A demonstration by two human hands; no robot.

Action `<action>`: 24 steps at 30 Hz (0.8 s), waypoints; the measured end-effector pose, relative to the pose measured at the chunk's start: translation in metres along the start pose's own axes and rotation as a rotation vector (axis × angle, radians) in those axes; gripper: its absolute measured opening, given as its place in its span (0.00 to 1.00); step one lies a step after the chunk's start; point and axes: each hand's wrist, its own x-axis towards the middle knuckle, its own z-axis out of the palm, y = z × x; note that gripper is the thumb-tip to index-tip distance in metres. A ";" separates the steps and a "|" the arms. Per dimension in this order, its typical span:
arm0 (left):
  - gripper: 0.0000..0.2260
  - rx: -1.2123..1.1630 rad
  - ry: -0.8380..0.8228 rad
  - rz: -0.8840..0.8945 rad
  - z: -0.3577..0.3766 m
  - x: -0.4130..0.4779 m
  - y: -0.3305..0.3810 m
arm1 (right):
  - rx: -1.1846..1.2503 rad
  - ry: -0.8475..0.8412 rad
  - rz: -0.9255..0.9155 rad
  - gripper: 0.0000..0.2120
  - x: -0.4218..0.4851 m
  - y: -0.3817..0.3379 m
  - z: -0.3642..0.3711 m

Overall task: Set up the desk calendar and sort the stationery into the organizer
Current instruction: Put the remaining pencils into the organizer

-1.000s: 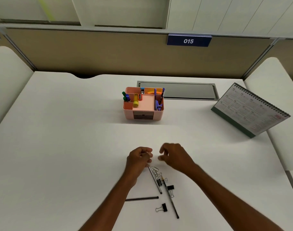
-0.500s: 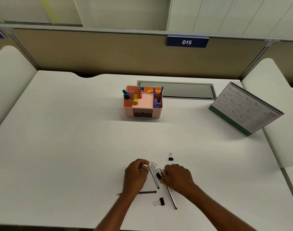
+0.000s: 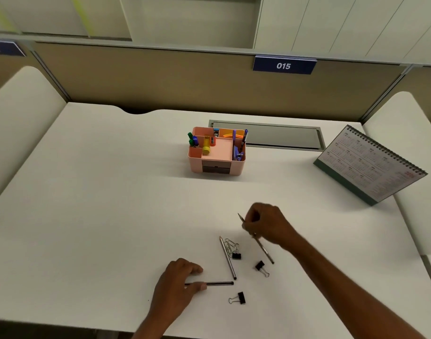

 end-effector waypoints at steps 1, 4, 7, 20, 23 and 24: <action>0.16 0.038 -0.025 0.021 0.000 -0.002 -0.003 | 0.036 0.020 -0.041 0.09 0.006 -0.010 -0.005; 0.20 0.132 -0.088 0.075 0.001 -0.005 -0.009 | 0.067 0.085 -0.159 0.19 0.030 -0.039 -0.015; 0.18 0.163 -0.083 0.078 0.003 -0.004 -0.012 | 0.008 0.149 -0.245 0.19 0.055 -0.068 -0.020; 0.08 0.190 -0.033 0.133 0.005 0.002 -0.022 | 0.018 0.370 -0.505 0.05 0.121 -0.161 -0.023; 0.09 0.177 -0.022 0.149 0.003 0.002 -0.020 | 0.019 0.442 -0.532 0.04 0.139 -0.172 -0.018; 0.09 0.166 -0.014 0.157 0.002 0.002 -0.019 | 0.017 0.458 -0.532 0.03 0.144 -0.174 -0.016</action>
